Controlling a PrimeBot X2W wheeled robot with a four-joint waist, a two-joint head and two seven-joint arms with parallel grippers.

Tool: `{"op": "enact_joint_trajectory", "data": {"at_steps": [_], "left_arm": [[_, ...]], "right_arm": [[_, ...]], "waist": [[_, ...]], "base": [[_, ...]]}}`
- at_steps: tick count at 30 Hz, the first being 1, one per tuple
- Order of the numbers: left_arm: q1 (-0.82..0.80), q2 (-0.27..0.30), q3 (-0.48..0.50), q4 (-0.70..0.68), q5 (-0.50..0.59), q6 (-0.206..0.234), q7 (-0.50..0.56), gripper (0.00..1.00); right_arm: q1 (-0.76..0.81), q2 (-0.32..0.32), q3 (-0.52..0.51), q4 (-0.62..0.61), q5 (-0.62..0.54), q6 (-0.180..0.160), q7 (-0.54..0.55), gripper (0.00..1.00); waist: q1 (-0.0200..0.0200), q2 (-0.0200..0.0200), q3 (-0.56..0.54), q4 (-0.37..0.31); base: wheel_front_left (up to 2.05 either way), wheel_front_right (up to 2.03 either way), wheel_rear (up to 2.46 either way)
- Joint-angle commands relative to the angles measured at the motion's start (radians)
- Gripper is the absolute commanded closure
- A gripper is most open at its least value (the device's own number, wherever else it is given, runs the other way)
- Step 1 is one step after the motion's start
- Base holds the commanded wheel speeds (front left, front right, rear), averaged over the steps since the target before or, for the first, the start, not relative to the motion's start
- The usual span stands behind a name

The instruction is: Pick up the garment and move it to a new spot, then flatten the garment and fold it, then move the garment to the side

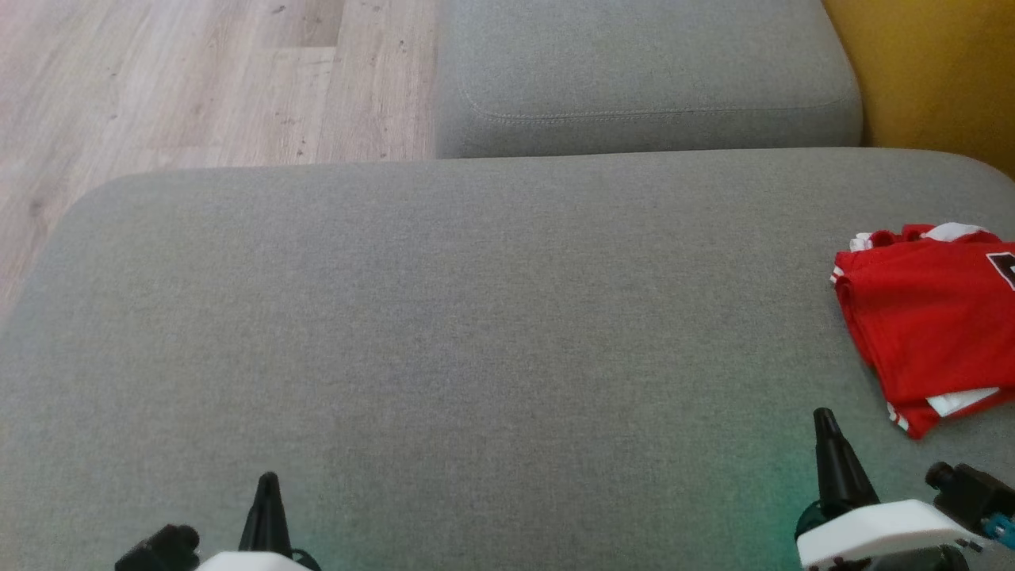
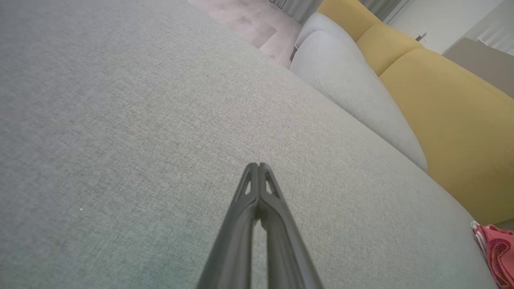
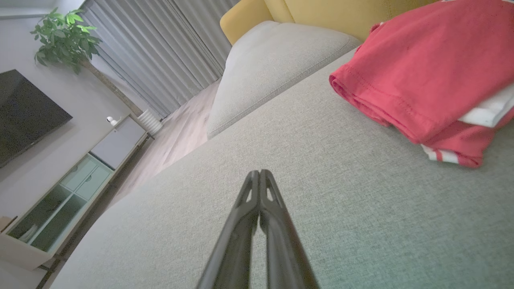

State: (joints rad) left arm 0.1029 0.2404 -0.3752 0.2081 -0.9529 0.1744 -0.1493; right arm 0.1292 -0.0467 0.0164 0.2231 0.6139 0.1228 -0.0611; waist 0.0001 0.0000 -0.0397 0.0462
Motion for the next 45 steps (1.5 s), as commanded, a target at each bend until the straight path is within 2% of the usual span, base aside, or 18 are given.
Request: {"op": "enact_joint_trajectory", "data": {"at_steps": [1,45], "left_arm": [[-0.053,-0.001,0.042,-0.024,-0.021,-0.011,0.008,1.00],[-0.132,-0.090,0.259,0.006,-0.346,-0.159,0.130,1.00]], "right_arm": [[-0.052,-0.018,-0.003,-0.029,0.036,0.003,0.004,1.00],[-0.143,-0.026,-0.046,-0.005,0.534,0.005,0.073,1.00]], "waist": [[0.0000,0.0000,0.001,-0.001],[-0.0001,0.0000,0.022,-0.024]], "base": [[0.00,0.00,0.00],[0.00,0.00,0.00]]}}
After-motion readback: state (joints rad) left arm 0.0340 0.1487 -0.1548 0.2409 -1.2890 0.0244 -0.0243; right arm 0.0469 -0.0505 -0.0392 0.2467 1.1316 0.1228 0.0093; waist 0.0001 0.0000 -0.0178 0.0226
